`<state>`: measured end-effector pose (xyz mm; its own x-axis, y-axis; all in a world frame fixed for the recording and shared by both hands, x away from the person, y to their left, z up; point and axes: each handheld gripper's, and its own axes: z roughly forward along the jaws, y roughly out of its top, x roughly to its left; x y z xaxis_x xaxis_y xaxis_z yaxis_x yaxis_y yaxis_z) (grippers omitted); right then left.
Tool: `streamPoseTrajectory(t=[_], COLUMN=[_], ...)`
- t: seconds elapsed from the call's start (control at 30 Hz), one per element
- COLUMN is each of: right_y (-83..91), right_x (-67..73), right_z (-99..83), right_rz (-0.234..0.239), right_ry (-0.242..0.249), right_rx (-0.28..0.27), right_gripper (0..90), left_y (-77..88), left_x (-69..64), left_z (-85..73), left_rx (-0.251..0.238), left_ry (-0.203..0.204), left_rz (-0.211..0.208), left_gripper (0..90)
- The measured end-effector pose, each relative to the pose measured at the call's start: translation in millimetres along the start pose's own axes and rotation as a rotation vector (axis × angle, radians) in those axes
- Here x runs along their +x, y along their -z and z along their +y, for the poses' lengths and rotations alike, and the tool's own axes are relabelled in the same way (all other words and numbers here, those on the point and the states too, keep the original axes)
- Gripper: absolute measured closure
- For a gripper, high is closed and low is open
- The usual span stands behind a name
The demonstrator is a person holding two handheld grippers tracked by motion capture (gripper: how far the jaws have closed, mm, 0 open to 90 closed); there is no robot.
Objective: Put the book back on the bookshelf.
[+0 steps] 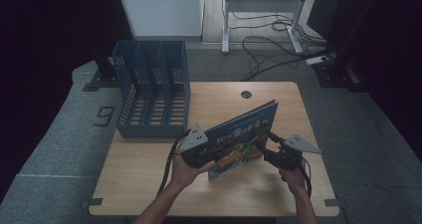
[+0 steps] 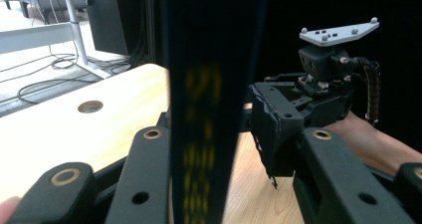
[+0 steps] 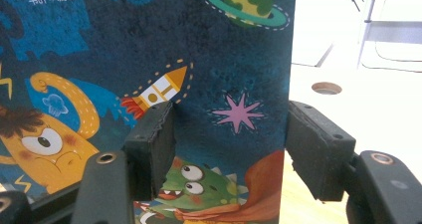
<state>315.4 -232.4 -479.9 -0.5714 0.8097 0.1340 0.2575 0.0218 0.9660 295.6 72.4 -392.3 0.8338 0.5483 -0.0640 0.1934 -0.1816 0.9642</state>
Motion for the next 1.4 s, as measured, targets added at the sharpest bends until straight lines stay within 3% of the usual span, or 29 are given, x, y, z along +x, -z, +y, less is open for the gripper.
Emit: streamPoseTrajectory(t=[0.07,0.27,0.53,0.7,0.93,1.03,1.23,1.4], right_y=[-1.4,-3.7,-5.5,-7.0,-6.2,-6.1,-6.9,-6.0], right_x=[1.3,3.2,5.0,6.5,5.3,5.3,6.6,5.9], right_z=[0.0,0.1,0.2,0.8,0.3,0.3,-0.3,0.0], right_rz=[0.004,0.015,0.028,0.044,0.063,0.063,0.054,0.062], right_ry=[0.006,0.009,0.014,0.016,0.005,0.004,0.016,0.012], right_rx=[0.001,0.000,0.002,0.008,0.005,0.005,-0.003,0.003], right_gripper=[37.9,37.8,37.8,37.7,37.0,37.1,37.6,37.5], left_y=[1.3,-0.9,1.5,3.9,5.5,5.4,4.4,4.4], left_x=[0.3,0.1,-0.8,-4.1,-3.9,-2.1,-0.2,-4.8], left_z=[1.6,0.6,1.9,1.4,1.5,2.2,2.5,1.9], left_rx=[-0.009,0.032,0.002,-0.003,0.001,0.004,-0.012,-0.019], left_ry=[0.006,-0.008,-0.001,-0.038,-0.021,0.005,0.036,-0.008], left_rz=[0.002,0.003,0.019,0.028,-0.005,-0.018,-0.018,-0.003], left_gripper=[62.5,70.7,75.9,78.9,81.2,80.6,78.1,80.2])
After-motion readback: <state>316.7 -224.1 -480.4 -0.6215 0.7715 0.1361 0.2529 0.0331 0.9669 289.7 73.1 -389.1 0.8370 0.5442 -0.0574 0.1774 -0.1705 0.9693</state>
